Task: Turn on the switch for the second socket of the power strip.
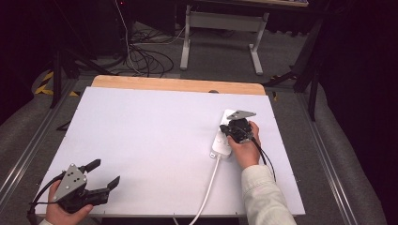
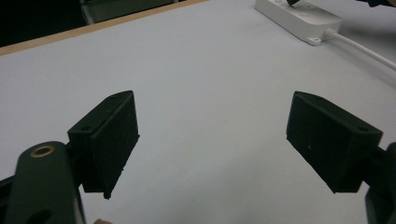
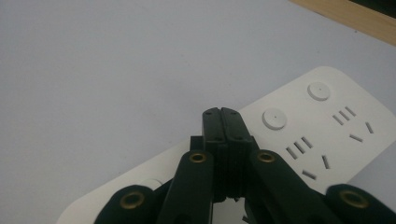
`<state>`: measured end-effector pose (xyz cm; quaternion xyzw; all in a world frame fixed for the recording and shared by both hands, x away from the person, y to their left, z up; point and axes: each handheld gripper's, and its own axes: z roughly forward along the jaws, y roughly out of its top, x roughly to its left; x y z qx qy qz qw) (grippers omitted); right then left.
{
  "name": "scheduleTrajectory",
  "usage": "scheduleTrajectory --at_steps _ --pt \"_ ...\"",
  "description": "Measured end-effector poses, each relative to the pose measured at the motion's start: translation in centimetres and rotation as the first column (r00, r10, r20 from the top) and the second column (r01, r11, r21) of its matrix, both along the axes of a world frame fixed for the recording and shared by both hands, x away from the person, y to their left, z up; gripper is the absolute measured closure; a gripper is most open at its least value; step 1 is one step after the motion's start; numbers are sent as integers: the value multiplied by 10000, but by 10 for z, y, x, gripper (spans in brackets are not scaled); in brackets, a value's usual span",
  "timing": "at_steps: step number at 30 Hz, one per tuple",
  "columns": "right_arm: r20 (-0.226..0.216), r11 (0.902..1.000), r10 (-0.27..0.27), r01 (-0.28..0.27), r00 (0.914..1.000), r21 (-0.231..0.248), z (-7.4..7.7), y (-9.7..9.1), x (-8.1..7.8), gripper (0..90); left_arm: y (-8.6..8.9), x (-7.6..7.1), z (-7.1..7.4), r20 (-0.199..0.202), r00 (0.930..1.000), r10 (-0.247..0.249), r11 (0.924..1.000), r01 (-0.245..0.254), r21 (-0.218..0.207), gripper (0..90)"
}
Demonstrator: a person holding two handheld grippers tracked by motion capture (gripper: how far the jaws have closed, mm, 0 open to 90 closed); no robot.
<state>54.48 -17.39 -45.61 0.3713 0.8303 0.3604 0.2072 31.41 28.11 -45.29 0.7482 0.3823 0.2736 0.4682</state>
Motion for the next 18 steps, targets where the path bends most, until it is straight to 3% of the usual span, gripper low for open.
scheduleTrajectory --at_steps 12,18 --pt "163 9995 -59 64 9999 -303 -1 1 -1 900 0 0 0 13 10000 -23 10000 23 35 173" --pt "100 9997 -117 120 9999 -234 -2 2 -2 900 0 0 0 16 10000 -46 10000 46 58 173"
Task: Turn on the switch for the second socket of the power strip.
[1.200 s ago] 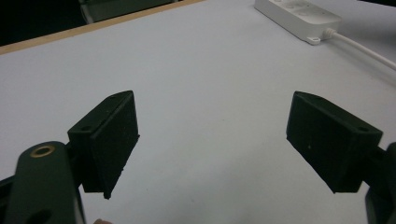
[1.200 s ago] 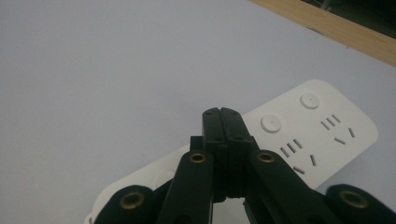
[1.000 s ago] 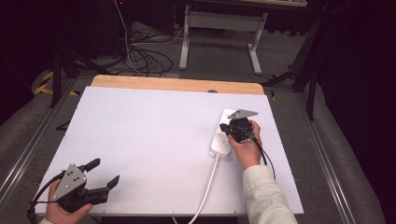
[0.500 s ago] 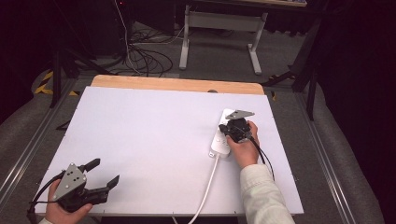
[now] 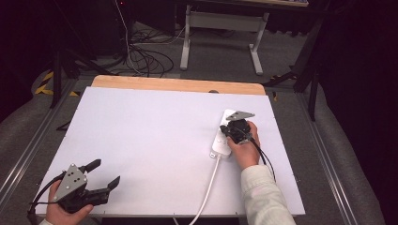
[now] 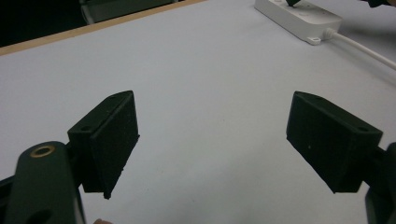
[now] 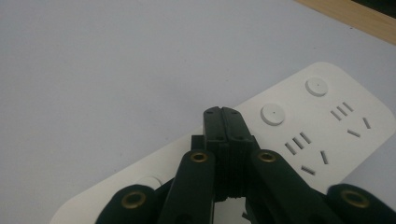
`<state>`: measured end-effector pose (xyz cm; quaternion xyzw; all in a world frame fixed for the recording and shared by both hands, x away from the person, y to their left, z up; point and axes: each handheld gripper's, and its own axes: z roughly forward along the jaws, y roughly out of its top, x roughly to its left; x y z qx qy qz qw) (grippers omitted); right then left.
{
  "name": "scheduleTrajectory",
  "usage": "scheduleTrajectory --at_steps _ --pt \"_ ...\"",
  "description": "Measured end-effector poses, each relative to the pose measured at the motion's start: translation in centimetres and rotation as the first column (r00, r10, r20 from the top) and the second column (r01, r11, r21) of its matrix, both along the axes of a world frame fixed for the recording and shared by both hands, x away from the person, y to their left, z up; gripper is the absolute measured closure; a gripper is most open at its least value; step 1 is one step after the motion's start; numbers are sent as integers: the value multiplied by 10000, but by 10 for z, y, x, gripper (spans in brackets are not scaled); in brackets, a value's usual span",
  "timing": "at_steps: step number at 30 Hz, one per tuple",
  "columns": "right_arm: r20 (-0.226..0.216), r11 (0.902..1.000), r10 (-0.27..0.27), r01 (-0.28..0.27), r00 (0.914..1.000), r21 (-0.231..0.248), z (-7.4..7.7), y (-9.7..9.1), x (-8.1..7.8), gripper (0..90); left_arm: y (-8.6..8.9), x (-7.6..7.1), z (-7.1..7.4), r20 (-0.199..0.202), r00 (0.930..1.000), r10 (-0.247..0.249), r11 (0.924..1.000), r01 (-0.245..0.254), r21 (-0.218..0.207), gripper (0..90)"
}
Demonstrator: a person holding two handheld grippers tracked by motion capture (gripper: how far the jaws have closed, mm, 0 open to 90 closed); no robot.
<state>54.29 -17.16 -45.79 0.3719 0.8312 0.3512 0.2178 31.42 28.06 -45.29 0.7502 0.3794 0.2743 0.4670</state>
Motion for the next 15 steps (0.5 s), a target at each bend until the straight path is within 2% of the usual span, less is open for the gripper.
scheduleTrajectory --at_steps 6,10,15 --pt "15 10000 -43 44 10000 -77 -1 1 -1 900 0 0 0 -6 10000 -3 10000 3 -3 173" --pt "143 9993 -48 54 9999 -376 -1 5 -2 900 0 0 0 -14 10000 -2 10000 2 -15 173" --pt "87 9991 -167 171 9998 -383 -1 6 -2 900 0 0 0 -19 10000 14 10000 -14 -18 173"
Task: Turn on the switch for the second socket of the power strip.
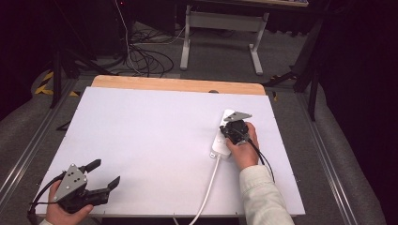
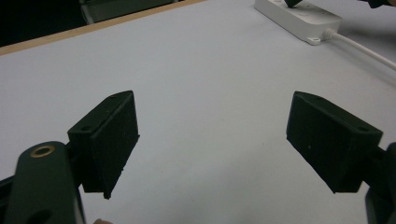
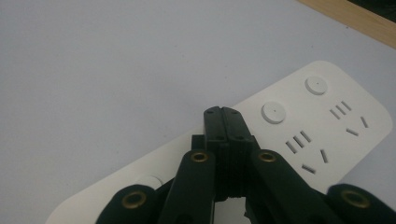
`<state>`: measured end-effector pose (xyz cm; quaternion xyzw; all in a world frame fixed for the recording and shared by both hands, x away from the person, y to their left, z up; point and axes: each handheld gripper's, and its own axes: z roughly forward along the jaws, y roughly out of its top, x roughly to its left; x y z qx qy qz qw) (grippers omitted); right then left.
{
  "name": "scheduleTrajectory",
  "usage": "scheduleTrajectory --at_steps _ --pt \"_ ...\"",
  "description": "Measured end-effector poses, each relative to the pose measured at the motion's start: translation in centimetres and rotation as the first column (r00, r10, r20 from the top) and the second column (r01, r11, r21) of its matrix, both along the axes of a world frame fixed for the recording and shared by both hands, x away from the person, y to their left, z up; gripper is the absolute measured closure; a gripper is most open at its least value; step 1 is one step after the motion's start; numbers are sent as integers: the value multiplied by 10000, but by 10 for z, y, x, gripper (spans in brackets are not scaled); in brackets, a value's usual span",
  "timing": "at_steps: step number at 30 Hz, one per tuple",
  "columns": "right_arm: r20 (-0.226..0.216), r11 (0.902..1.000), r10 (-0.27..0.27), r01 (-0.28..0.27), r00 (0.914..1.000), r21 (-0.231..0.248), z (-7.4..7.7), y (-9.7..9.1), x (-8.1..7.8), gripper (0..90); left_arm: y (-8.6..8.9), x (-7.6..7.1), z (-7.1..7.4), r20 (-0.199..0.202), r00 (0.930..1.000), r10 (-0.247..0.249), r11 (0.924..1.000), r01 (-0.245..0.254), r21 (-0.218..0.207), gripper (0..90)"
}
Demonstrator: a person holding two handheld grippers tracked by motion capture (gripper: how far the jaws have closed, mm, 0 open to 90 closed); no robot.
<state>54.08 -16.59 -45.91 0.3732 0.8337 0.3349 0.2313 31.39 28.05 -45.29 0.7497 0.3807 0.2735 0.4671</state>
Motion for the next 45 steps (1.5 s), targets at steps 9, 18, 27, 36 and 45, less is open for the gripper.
scheduleTrajectory --at_steps 9,18,27,36,45 --pt "-231 9995 -98 105 9997 295 -1 -2 2 900 -1 0 0 22 10000 3 10000 -3 -28 173" --pt "-205 9997 -192 195 9996 155 -1 0 1 900 -1 -1 0 -5 10000 -7 9999 7 -100 173" --pt "-279 9994 -295 299 9992 169 -1 1 2 900 0 -1 1 17 10000 -11 10000 11 -43 173" --pt "-222 9980 -294 305 9993 545 5 0 -1 900 -1 1 0 -39 10000 -8 10000 7 -84 173" --pt "102 9963 -194 185 9998 839 19 -6 -9 900 -1 1 0 -40 10000 -11 10000 11 -90 173"
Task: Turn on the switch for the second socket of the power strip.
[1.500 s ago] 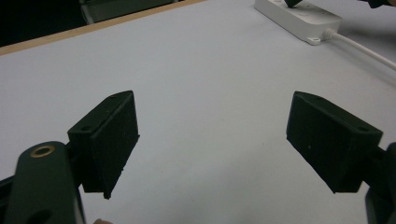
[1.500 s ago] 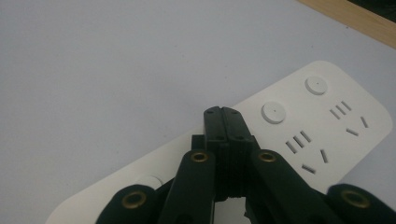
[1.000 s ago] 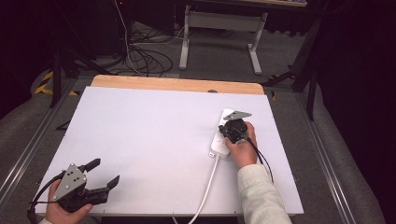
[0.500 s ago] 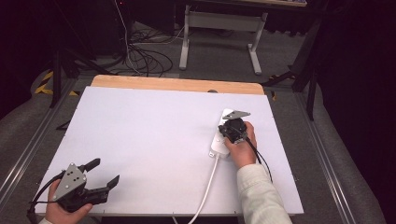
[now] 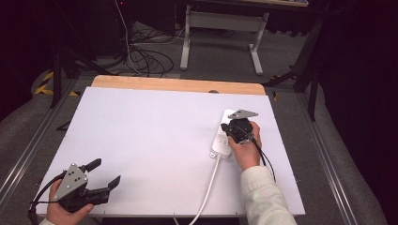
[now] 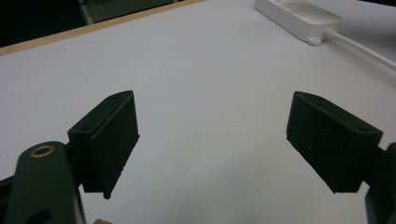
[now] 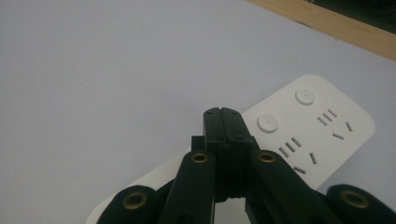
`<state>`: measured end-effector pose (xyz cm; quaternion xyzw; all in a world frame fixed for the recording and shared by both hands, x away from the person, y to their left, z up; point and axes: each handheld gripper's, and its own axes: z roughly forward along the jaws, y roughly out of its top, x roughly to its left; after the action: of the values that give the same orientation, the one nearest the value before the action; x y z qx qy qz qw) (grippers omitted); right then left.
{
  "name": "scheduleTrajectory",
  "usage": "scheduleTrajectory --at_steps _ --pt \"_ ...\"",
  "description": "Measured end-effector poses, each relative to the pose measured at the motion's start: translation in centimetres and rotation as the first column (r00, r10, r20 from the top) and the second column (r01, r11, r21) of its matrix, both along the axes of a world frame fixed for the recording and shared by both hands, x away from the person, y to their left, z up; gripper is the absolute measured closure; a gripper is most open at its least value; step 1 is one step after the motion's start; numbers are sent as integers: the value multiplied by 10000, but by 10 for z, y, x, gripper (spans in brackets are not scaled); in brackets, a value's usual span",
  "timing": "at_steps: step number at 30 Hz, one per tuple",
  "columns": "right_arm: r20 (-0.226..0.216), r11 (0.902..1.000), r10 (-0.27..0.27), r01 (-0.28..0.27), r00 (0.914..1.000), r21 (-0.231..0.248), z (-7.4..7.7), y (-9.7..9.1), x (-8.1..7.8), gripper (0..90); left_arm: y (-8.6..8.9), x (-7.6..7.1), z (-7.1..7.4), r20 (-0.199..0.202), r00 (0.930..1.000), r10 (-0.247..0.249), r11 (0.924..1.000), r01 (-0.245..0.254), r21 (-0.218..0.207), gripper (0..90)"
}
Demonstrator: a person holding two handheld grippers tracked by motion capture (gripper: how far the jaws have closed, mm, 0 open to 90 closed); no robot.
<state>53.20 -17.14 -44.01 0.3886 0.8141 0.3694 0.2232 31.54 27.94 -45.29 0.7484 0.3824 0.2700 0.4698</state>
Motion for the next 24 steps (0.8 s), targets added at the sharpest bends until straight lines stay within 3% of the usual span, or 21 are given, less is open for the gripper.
scheduleTrajectory --at_steps 24 --pt "577 9977 370 -401 9977 539 24 -1 -22 900 -1 2 0 -1 10000 -28 9999 28 98 172"
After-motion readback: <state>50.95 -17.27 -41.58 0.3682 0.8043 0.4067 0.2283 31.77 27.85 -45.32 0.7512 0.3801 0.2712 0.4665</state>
